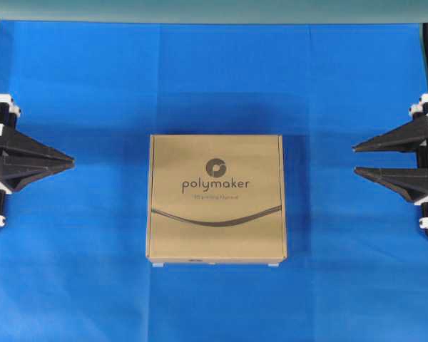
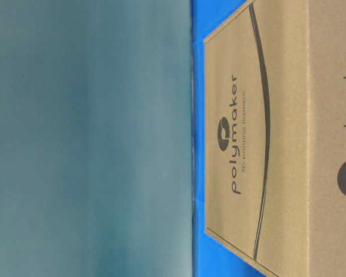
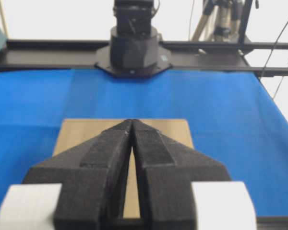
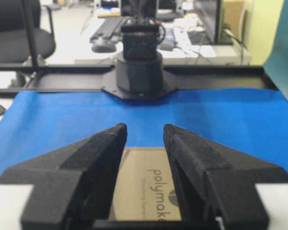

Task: Lift up the cardboard box by clamping it between your arms.
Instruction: 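Move both grippers inward toward the left and right sides of the box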

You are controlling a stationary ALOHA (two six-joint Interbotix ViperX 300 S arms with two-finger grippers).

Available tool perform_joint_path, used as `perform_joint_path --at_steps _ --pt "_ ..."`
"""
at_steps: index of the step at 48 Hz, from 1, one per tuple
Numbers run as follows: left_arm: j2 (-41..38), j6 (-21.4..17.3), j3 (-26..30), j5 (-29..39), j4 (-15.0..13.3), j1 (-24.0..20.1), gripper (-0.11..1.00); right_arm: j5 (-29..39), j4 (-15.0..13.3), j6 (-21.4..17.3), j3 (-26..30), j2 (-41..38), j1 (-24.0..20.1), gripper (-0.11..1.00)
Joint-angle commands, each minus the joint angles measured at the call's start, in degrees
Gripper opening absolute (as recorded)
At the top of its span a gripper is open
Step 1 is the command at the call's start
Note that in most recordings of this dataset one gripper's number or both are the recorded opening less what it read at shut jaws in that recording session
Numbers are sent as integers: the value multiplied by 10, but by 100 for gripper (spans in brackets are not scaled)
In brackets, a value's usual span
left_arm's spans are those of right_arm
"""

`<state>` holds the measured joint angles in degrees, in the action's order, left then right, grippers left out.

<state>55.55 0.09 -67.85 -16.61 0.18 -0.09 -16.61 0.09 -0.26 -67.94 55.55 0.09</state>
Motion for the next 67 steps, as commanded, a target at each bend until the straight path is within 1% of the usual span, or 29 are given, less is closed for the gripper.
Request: perform_joint_path --at_steps 1,4,7,9,12,13,17,21,25,35,42,49,53,54,56,58,60,65,67 --pt "-27 9 23 11 9 -11 5 3 4 -1 8 -9 2 14" --pt "-39 11 33 18 9 -15 5 33 16 -3 8 -9 3 16" --pt "-52 11 40 25 9 -16 0 83 23 -4 11 -9 5 9" --pt "-60 11 42 33 9 -16 0 120 24 -5 14 -9 9 5" --pt "-73 12 48 59 9 -16 0 173 23 -5 22 -10 14 2" --pt "-76 12 51 69 9 -16 0 200 23 -5 26 -11 18 1" --pt "-91 13 62 120 9 -16 0 265 23 -5 39 -15 24 1" --pt "-105 13 76 185 9 -16 0 316 23 -4 51 -23 27 1" --pt "-118 13 89 231 9 -18 0 366 23 -4 62 -33 27 1" --pt "-149 13 108 311 10 -18 0 451 19 -4 76 -65 27 1" --pt "-179 14 117 353 10 -19 0 484 14 -4 76 -93 29 2" --pt "-208 12 127 374 10 -20 0 499 14 -4 75 -120 41 4" --pt "-226 12 127 374 10 -23 1 515 14 -4 76 -139 49 8" --pt "-229 13 127 375 10 -24 2 522 14 -3 77 -146 51 10" --pt "-237 13 127 375 10 -24 9 530 14 -2 77 -155 53 14" --pt "-245 14 127 375 10 -24 19 536 14 -1 77 -163 53 20" --pt "-252 15 127 374 10 -24 30 539 14 -1 77 -170 53 29" --pt "-271 15 128 374 10 -24 62 542 14 -2 77 -185 53 59" --pt "-279 15 130 374 10 -25 73 540 14 -2 76 -191 52 72"
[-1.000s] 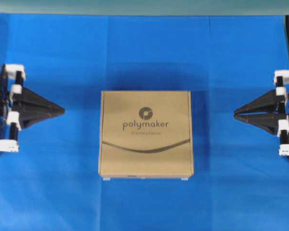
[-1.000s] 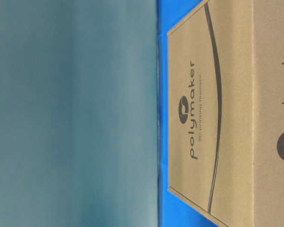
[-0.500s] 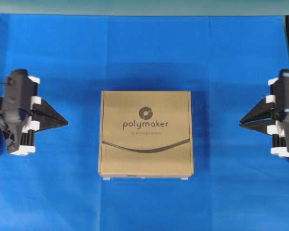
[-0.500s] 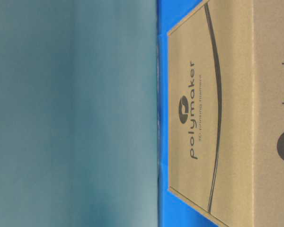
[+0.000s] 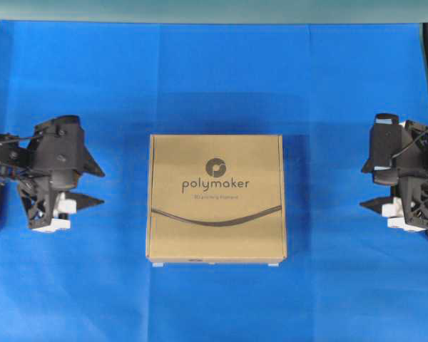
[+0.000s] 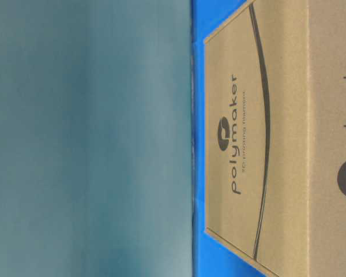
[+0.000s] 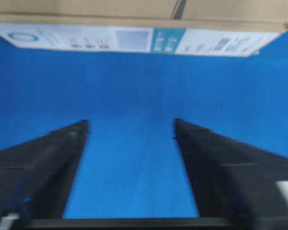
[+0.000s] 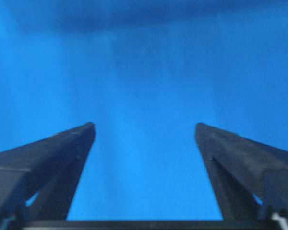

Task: Lift up the cardboard box by clamping it between your arms.
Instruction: 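Move both grippers inward toward the left and right sides of the box, then press both grippers against opposite sides of the polymaker box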

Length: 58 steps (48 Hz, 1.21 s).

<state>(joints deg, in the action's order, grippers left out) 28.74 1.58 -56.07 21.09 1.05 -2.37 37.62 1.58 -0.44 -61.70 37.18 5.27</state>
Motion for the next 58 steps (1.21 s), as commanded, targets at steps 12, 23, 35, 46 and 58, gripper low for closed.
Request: perform_joint_path --at_steps 12,23,35,46,58 --pt "-67 0 19 -15 1 -11 86 -21 -9 4 6 -49 4 99" --pt "-121 -1 38 -50 1 -18 87 -95 -9 4 5 -114 4 99" --pt "-182 -2 66 -53 1 -19 87 -133 -8 3 48 -207 4 99" --pt "-221 -5 91 -61 1 -19 87 -156 -9 4 98 -286 4 99" --pt "-237 -10 105 -68 1 -18 87 -194 -8 4 130 -339 -4 99"
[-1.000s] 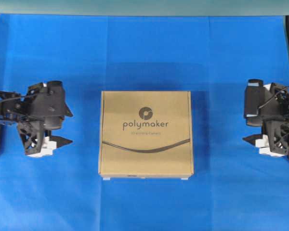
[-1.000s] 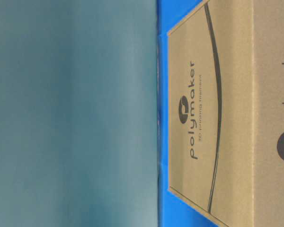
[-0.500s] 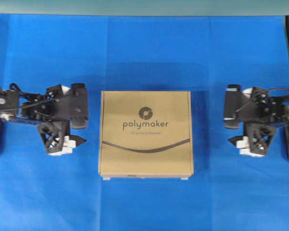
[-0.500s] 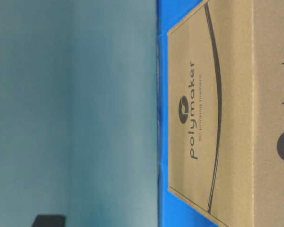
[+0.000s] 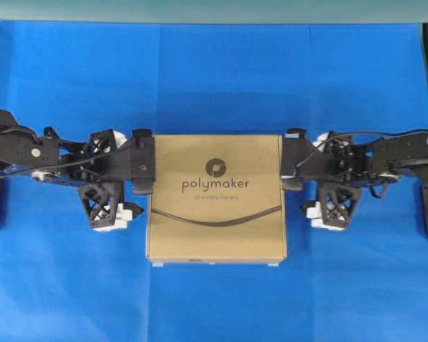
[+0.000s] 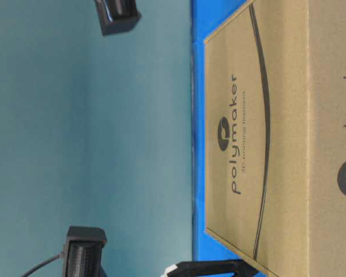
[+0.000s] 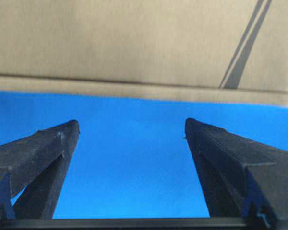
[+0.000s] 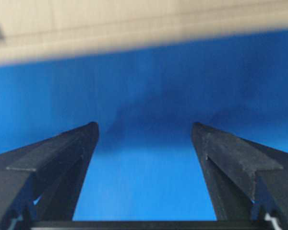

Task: Lift up the cardboard box by clamping it between your arms.
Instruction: 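Press both grippers against opposite sides of the polymaker box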

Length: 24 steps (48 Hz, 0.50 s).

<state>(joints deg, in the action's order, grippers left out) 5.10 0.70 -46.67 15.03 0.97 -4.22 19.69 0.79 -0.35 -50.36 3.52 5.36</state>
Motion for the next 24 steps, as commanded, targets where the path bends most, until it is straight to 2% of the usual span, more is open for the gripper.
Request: perform_joint_path --at_steps 1,24 --pt "-1 -1 12 -8 2 1 87 -19 0 4 20 -6 -6 99" --pt "-31 -18 37 -12 3 6 87 -47 0 6 56 -48 -8 99"
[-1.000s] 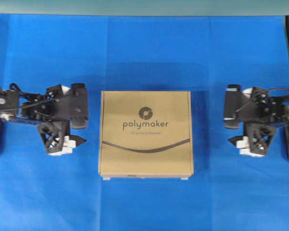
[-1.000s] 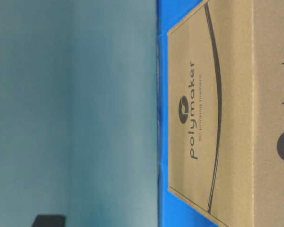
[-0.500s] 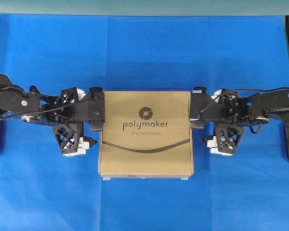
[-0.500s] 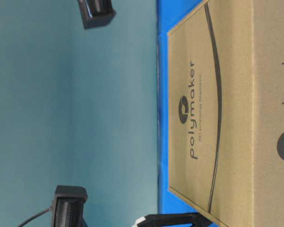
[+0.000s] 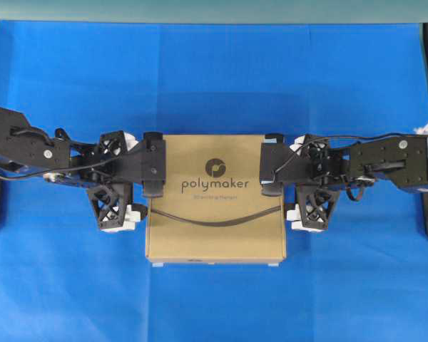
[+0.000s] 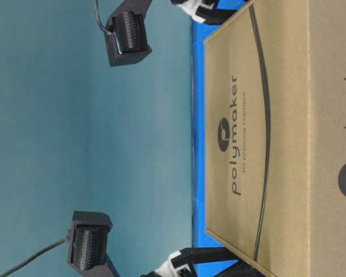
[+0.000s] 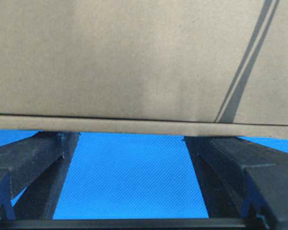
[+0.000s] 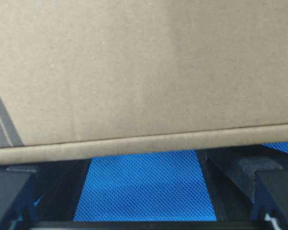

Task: Lift up the cardboard box by clamping it between your arms.
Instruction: 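Press both grippers against opposite sides of the polymaker box, then lift the clamped box upward with both grippers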

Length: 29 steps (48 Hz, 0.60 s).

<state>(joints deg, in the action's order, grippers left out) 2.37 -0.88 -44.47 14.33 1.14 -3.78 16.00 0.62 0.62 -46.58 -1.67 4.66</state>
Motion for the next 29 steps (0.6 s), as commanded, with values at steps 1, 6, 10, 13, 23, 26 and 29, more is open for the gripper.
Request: perform_joint_path --at_steps 1,6,10,13,23,26,29 --pt "-4 -4 17 -5 1 2 87 -11 2 -4 18 3 -1 99" --pt "-7 -10 22 -5 1 0 87 -11 2 -4 19 3 -1 99" --pt "-7 -11 24 -5 1 -1 87 -11 2 -4 19 3 -1 99" --pt "-8 -11 26 -5 1 -2 87 -11 2 -4 19 3 -1 99" --pt "-8 -11 34 -5 1 -3 86 -11 1 -1 20 5 -2 99" --pt "-5 -11 37 -5 1 -3 86 -10 1 2 21 8 -1 99" --pt "-4 -11 42 -4 1 -3 86 -8 1 6 25 14 -1 99"
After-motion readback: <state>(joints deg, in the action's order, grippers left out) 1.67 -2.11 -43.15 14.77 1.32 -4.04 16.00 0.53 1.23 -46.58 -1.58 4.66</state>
